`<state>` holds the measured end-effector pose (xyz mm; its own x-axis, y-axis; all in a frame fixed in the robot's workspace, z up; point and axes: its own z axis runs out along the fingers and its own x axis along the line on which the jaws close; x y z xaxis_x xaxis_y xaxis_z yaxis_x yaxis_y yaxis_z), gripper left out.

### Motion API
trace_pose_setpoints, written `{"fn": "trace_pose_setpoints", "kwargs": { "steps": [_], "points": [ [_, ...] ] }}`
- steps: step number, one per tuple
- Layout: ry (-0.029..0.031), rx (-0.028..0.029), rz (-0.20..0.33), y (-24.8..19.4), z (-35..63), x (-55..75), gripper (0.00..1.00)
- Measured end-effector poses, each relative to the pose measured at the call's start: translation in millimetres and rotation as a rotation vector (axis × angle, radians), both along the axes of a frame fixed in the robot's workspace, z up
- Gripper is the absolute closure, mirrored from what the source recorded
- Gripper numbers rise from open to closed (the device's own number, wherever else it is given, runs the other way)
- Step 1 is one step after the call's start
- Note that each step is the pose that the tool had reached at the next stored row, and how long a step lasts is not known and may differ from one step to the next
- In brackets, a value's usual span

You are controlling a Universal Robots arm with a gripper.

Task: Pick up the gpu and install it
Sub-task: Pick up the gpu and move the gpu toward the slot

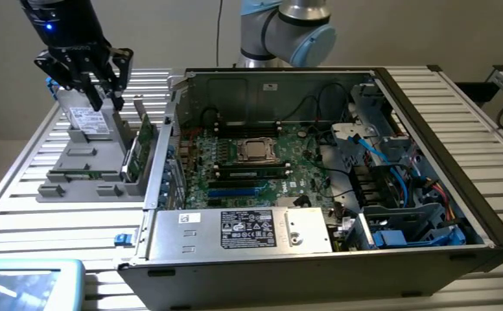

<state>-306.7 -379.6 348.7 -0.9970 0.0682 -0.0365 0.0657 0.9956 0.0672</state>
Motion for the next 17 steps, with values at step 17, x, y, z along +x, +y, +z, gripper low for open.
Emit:
{"fn": "trace_pose_setpoints", "kwargs": {
  "steps": [17],
  "points": [
    [-0.0011,0.0205,0.0,-0.5,-28.9,-0.1,0.56]
  ]
}}
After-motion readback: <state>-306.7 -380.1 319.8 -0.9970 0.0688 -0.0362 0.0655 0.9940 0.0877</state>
